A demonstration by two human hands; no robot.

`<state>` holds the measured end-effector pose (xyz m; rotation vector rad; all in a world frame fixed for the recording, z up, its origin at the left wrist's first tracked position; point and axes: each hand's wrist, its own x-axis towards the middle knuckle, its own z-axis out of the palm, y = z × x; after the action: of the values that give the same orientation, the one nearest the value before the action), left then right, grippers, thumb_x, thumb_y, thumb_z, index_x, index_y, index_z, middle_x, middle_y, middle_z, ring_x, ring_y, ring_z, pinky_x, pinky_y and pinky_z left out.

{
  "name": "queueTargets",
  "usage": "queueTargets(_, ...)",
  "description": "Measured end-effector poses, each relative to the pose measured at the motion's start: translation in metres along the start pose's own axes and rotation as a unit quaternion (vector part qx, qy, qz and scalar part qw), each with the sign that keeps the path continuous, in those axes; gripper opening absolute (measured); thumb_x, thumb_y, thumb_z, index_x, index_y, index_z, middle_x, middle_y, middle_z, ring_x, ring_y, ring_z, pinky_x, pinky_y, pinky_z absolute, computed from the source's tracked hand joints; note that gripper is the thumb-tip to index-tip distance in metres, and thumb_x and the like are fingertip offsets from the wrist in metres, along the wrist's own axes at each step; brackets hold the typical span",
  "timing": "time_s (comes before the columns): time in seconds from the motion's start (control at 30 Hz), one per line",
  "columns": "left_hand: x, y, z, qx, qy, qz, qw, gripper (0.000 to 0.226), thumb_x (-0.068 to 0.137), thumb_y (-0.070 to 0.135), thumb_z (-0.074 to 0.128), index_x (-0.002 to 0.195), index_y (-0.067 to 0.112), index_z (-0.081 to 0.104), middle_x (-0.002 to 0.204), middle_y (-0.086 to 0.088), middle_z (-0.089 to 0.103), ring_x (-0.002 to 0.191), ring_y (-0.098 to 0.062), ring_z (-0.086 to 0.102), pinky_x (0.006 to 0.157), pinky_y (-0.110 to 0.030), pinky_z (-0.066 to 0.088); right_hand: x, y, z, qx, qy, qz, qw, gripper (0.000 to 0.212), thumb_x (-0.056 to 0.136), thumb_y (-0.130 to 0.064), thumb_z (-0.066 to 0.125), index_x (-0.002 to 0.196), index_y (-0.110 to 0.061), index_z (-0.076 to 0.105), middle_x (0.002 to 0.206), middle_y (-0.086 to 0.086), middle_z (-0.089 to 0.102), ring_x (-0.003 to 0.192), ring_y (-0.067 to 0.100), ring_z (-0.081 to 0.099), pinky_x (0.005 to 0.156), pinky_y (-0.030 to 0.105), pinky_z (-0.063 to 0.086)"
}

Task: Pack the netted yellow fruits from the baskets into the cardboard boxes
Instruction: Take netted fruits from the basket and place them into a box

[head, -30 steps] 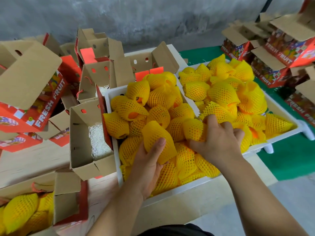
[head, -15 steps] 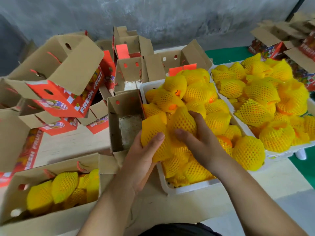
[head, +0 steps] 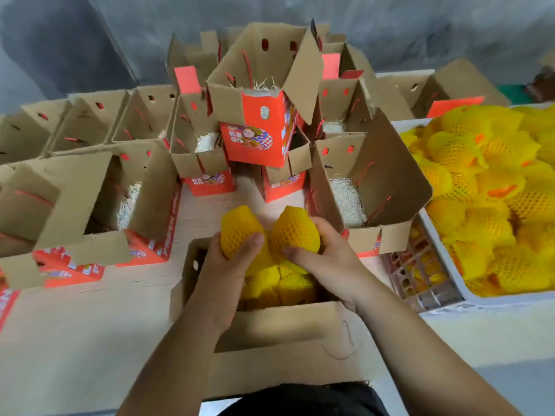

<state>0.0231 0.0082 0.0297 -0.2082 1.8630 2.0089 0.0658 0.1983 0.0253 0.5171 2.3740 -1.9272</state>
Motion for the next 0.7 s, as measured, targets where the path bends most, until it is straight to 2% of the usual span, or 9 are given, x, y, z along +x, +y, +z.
queueTargets(0.07,0.005,-0.005,-0.026,-0.003,0.036,-0.019,0.999,0.090,0.053,0.072,0.089,0.129,0.037,0.057,0.122,0.006,0.071,0.112,-0.020,0.070,0.087,-0.048,0.059,0.004,0.010,0.024,-0.066,0.030,0.028,0.997,0.054,0.068,-0.048,0.080,0.117,-0.039,0.061,0.106,-0.022,0.067,0.106,-0.004,0.061,0.094,0.023,0.051)
queueTargets(0.17,0.008,-0.015,-0.057,0.015,0.028,-0.055,0.998,0.089,0.055,0.069,0.088,0.131,0.043,0.050,0.126,0.012,0.065,0.116,-0.014,0.063,0.079,-0.035,0.054,0.014,0.023,0.039,-0.198,-0.028,0.122,0.972,0.053,0.074,-0.042,0.076,0.122,-0.031,0.057,0.108,-0.006,0.070,0.103,0.017,0.065,0.091,0.033,0.051)
queueTargets(0.3,0.019,-0.025,-0.073,0.012,0.006,-0.085,0.996,0.077,0.051,0.071,0.081,0.121,0.056,0.052,0.127,0.012,0.063,0.115,-0.015,0.063,0.085,-0.038,0.054,0.049,0.037,0.060,-0.358,-0.046,0.186,0.914,0.036,0.098,-0.038,0.054,0.123,-0.015,0.066,0.124,0.015,0.069,0.119,0.036,0.062,0.104,0.041,0.048)
queueTargets(0.37,0.026,-0.026,-0.072,0.035,0.006,-0.091,0.995,0.083,0.049,0.072,0.081,0.124,0.051,0.053,0.125,0.011,0.066,0.112,-0.015,0.065,0.088,-0.039,0.054,0.062,0.044,0.073,-0.392,-0.043,0.205,0.896,0.043,0.101,-0.044,0.048,0.131,-0.017,0.062,0.136,0.017,0.061,0.129,0.039,0.053,0.110,0.040,0.042)
queueTargets(0.43,0.030,-0.029,-0.071,0.069,0.005,-0.105,0.992,0.092,0.051,0.070,0.081,0.134,0.045,0.050,0.129,0.010,0.065,0.117,-0.018,0.062,0.102,-0.046,0.052,0.067,0.052,0.080,-0.412,-0.065,0.228,0.880,0.061,0.093,-0.052,0.060,0.141,-0.016,0.049,0.139,0.014,0.047,0.133,0.037,0.042,0.109,0.039,0.039)
queueTargets(0.5,0.031,-0.034,-0.069,0.096,-0.004,-0.114,0.989,0.084,0.064,0.062,0.085,0.136,0.042,0.048,0.127,0.010,0.066,0.116,-0.016,0.061,0.105,-0.047,0.050,0.063,0.059,0.081,-0.370,-0.046,0.271,0.888,0.088,0.083,-0.056,0.072,0.149,-0.012,0.033,0.132,0.009,0.035,0.132,0.032,0.040,0.105,0.038,0.042)
queueTargets(0.57,0.034,-0.037,-0.066,0.111,-0.023,-0.123,0.986,0.072,0.077,0.050,0.086,0.137,0.039,0.048,0.121,0.011,0.066,0.108,-0.009,0.062,0.100,-0.042,0.053,0.058,0.058,0.078,-0.321,-0.021,0.290,0.902,0.111,0.075,-0.062,0.078,0.156,-0.013,0.020,0.142,0.011,0.031,0.135,0.031,0.041,0.106,0.039,0.042)
queueTargets(0.63,0.034,-0.037,-0.064,0.121,-0.044,-0.135,0.982,0.071,0.081,0.046,0.085,0.139,0.036,0.047,0.121,0.010,0.065,0.107,-0.010,0.062,0.100,-0.041,0.053,0.051,0.051,0.074,-0.327,-0.024,0.283,0.901,0.111,0.077,-0.062,0.076,0.159,-0.019,0.014,0.150,0.013,0.032,0.139,0.033,0.042,0.110,0.042,0.041)
queueTargets(0.7,0.035,-0.037,-0.064,0.128,-0.047,-0.134,0.981,0.073,0.081,0.049,0.083,0.141,0.035,0.045,0.126,0.006,0.063,0.111,-0.014,0.061,0.102,-0.042,0.053,0.043,0.038,0.068,-0.362,-0.013,0.232,0.903,0.091,0.085,-0.055,0.070,0.158,-0.024,0.024,0.150,0.012,0.039,0.136,0.034,0.046,0.112,0.045,0.041)
